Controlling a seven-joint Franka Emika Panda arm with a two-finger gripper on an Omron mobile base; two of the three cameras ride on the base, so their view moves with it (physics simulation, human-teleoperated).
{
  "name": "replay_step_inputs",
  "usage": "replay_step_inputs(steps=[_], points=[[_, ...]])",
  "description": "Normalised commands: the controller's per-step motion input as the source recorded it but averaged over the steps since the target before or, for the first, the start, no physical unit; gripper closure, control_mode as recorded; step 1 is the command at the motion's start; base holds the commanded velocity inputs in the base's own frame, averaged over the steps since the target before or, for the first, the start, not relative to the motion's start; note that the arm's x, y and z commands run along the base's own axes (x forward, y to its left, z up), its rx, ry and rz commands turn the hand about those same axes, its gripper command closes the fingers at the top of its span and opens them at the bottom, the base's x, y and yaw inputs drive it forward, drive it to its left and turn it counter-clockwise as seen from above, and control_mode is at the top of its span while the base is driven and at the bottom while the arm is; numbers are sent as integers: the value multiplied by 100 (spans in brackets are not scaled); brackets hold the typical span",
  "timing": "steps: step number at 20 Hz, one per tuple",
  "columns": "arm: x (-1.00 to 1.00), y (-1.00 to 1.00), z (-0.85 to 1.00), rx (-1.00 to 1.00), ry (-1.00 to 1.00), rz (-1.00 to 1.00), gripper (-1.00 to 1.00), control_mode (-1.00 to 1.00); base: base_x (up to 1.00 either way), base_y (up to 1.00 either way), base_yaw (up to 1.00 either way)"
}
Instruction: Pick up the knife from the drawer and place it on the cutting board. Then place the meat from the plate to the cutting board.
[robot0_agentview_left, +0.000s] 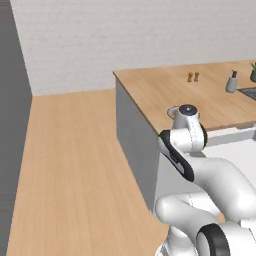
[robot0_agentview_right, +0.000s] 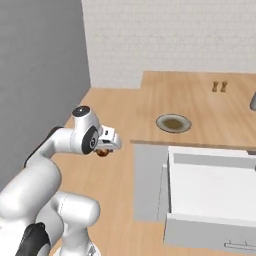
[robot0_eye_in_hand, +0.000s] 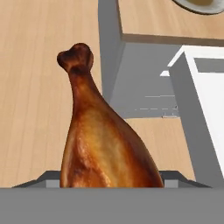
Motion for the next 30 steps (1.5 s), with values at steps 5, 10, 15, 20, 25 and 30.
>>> replay_step_inputs(steps=[5, 10, 15, 20, 25, 30], points=[[0, 0, 0, 0, 0, 0, 100, 100, -90, -17, -59], [0, 0, 0, 0, 0, 0, 100, 100, -66, 0, -79], [0, 0, 0, 0, 0, 0, 100, 100, -20, -24, -86], [0, 0, 0, 0, 0, 0, 100, 100, 1, -93, -78], [0, 0, 0, 0, 0, 0, 100, 100, 25, -98, -77], [0, 0, 0, 0, 0, 0, 100, 100, 96, -55, -50]])
